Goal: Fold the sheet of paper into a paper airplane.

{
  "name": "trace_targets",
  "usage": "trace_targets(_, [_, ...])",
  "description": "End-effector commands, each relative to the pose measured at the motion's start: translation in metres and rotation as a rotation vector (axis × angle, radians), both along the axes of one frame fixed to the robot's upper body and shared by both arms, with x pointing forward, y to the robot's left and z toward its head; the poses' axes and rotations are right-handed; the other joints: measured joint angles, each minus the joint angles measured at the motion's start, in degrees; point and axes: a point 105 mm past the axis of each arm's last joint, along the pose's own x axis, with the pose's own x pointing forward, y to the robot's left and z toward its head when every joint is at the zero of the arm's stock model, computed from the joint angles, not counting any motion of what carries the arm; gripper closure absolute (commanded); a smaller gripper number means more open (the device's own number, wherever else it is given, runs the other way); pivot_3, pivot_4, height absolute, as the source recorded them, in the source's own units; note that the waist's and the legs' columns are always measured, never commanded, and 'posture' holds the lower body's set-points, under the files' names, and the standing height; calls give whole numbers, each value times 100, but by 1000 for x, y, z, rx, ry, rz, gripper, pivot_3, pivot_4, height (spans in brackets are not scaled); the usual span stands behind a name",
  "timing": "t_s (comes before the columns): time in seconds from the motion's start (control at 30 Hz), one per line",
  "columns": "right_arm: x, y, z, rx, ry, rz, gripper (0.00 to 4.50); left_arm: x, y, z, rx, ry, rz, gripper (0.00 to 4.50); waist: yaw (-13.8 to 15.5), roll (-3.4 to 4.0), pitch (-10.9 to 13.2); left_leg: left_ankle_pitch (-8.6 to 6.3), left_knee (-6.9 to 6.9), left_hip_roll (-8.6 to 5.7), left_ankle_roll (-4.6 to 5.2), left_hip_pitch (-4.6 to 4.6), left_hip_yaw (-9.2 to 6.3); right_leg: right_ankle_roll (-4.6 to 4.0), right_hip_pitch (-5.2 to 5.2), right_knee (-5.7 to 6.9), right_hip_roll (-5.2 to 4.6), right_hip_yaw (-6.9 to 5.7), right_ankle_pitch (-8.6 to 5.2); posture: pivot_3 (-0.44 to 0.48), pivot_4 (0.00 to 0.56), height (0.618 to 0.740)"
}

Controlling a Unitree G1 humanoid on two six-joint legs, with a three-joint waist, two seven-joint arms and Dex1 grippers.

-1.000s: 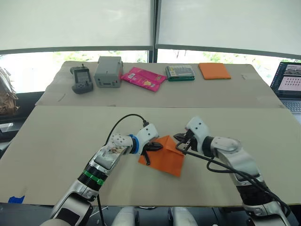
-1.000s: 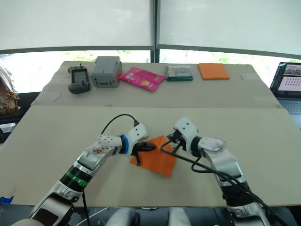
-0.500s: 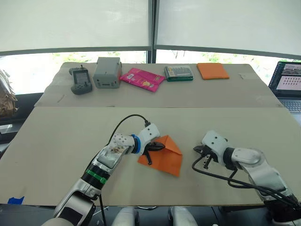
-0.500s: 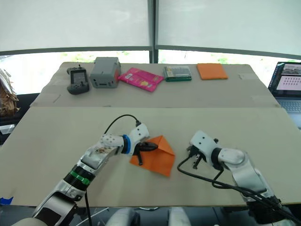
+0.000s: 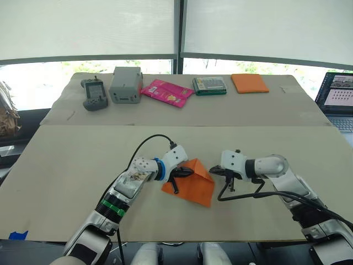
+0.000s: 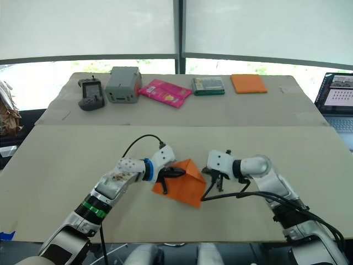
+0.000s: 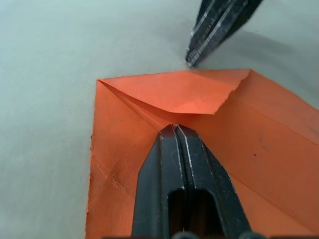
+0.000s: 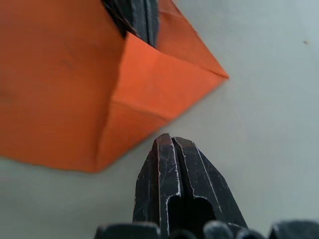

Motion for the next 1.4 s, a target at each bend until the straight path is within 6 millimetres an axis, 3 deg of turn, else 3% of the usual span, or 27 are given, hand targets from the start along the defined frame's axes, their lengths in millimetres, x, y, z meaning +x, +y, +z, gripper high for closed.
trace_targets(0.03, [-5, 12, 6, 82, 26, 72, 4500, 1, 12, -15, 53, 25, 61, 4459, -2, 0, 0, 0, 0, 1, 0, 0, -1, 0, 0, 0, 0, 0, 0, 0, 150, 740])
trace_targets(0.63, [-3, 27, 27, 410, 140, 14, 4500, 2, 31, -21, 77, 34, 131, 4459, -16, 2, -1, 0, -3, 5, 0, 1, -2, -2, -6, 6, -1, 4, 1, 0, 150, 740])
trace_targets(1.13, [8, 39, 7, 459, 173, -82, 4500, 11, 56, -17, 102, 5, 203, 4459, -17, 3, -2, 0, -4, 4, -1, 1, -2, -2, -9, 9, -2, 3, 1, 0, 150, 740])
trace_targets(1.27, [8, 40, 5, 453, 176, -91, 4500, 13, 49, -11, 69, -26, 190, 4459, -19, 3, -2, 0, -5, 5, -1, 1, -2, -2, -10, 9, -2, 4, 1, 0, 150, 740])
trace_targets(1.4, [7, 39, 0, 443, 182, -100, 4500, 15, 28, -3, 21, -59, 142, 4459, 0, 3, -2, 0, -4, 3, -1, 0, -2, -2, -9, 8, -4, 4, 1, 0, 150, 740])
